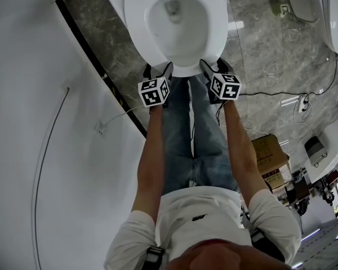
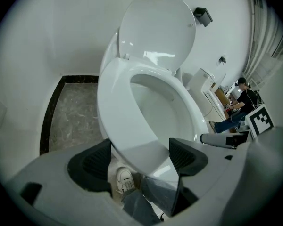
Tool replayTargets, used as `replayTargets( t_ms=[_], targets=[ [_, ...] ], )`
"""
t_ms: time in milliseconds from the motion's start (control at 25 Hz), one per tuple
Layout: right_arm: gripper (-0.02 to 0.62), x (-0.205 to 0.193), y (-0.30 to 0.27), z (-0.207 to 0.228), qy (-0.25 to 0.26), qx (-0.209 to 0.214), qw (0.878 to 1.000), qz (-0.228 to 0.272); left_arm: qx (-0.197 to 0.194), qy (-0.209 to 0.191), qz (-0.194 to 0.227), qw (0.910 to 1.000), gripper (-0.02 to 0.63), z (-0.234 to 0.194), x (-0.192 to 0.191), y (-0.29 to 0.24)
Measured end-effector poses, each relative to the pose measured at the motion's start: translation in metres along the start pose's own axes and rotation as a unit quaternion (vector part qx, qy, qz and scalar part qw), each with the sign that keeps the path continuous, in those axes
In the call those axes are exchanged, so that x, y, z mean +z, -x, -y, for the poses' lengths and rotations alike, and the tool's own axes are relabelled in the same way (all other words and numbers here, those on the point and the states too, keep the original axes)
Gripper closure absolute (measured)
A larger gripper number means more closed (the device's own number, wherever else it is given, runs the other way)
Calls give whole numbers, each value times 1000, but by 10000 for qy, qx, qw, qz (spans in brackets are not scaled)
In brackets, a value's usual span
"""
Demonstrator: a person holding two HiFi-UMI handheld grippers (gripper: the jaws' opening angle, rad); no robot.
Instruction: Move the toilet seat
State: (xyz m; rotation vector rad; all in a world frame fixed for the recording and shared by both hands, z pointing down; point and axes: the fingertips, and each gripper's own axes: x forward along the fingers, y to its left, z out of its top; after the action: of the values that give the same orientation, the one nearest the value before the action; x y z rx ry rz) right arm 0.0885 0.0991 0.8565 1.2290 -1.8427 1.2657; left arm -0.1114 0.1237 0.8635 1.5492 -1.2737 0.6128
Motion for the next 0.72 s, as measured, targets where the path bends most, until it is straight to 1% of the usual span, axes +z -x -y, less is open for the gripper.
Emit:
replayTargets(
  t_ms=[160,400,720],
  targets=[
    [270,5,12,-4,6,33,10000,32,-50,22,123,9999,244,5,4,11],
    [270,16,29,-12,15,76,9997,229,-143,16,365,9992,244,13,14,27],
    [270,27,44,-21,9,82,9992,383,-214,52,507,9985,242,18,24,42]
  ],
)
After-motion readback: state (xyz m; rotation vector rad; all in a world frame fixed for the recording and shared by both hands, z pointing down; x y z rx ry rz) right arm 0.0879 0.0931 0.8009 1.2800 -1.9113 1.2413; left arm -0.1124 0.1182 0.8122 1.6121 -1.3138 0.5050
